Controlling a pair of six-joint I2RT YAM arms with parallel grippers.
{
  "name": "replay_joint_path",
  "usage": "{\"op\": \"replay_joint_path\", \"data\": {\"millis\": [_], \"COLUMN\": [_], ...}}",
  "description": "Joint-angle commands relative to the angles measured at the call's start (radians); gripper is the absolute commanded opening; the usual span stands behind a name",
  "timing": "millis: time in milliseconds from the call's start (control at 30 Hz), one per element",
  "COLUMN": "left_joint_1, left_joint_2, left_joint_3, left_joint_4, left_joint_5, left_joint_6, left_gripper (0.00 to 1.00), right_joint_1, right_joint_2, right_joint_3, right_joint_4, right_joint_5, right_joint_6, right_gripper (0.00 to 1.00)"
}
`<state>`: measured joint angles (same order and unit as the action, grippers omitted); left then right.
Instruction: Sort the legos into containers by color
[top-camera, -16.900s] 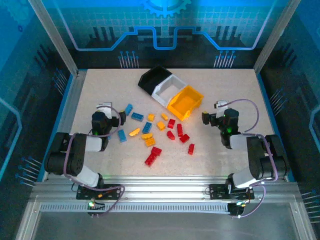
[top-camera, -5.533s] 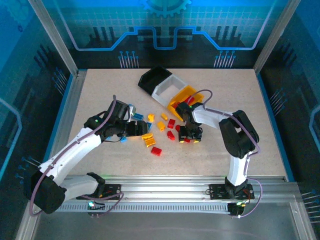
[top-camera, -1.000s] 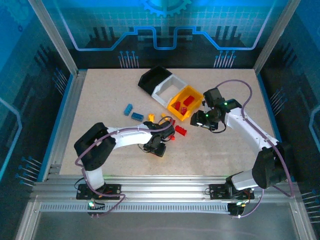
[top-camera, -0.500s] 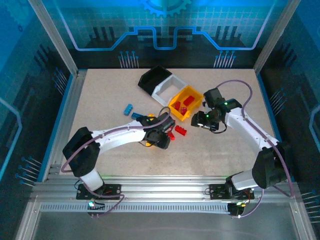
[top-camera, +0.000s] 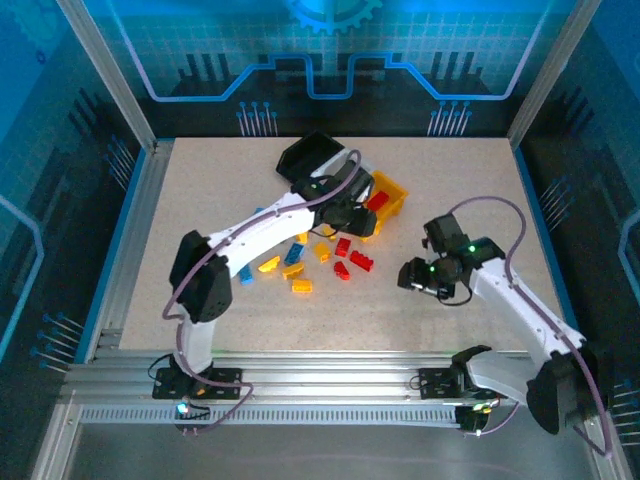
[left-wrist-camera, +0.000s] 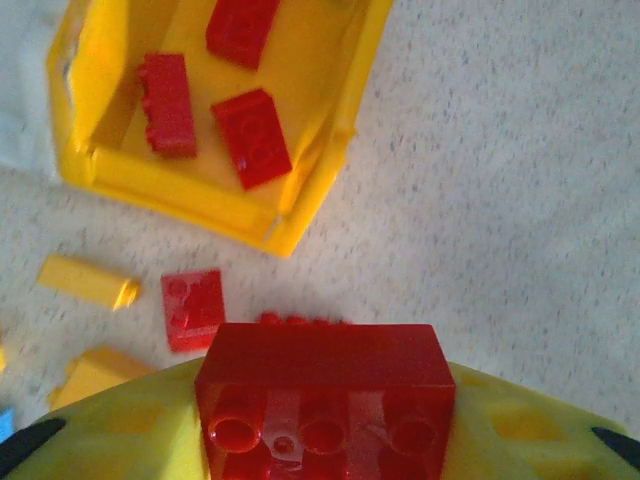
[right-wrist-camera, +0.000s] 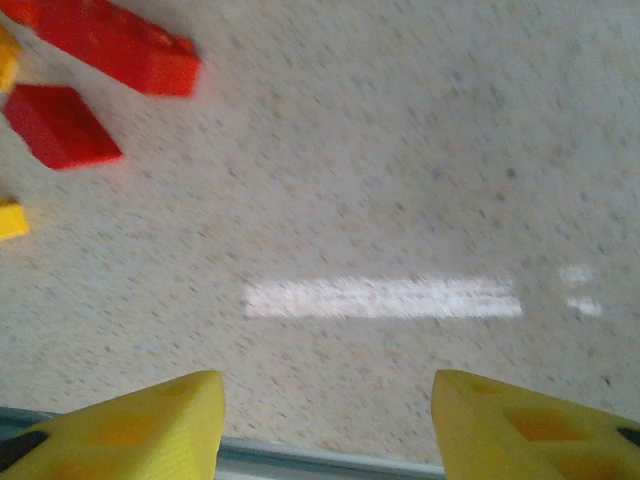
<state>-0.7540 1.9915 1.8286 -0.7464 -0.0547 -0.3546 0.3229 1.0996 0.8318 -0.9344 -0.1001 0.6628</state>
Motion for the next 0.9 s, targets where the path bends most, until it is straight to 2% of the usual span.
{"op": "replay_joint_path", "data": {"millis": [0,167,367,733,867], "left_joint_1": [0.010,0.027,0.039,0.089,0.103], "left_joint_2": [0.084,0.194,0.278,0.374,0.398], "left_joint_3": [0.122,0.256,0.340,0.433,0.468], "left_joint_4": [-0.050,-0.063,-0.076,-0.084,-0.082], "left_joint_5": [0.059,0.091,0.106,0.125,0.145], "left_joint_6": [0.031,0.011,0.003,-0.007,-0.008], "left_gripper": [0.48,0.48,0.48,0.49,0.55], "right_joint_1": [-0.004,0.005,0.008,0.016,0.029], "right_joint_2": [-0.067,-0.128,-0.140,-0.087,-0.062], "right_joint_3": [-0.080,-0.166,-0.208,-0.163,-0.131], "right_joint_4": [-0.045,-0.041,-0.032,-0.032,-0.032], "right_joint_5": [-0.025,-0.041,-0.049,-0.047,-0.044], "right_joint_6": [0.055,0.094,0.105,0.093,0.093], "right_gripper": [0.59,0.59,0.59,0.59,0.60]}}
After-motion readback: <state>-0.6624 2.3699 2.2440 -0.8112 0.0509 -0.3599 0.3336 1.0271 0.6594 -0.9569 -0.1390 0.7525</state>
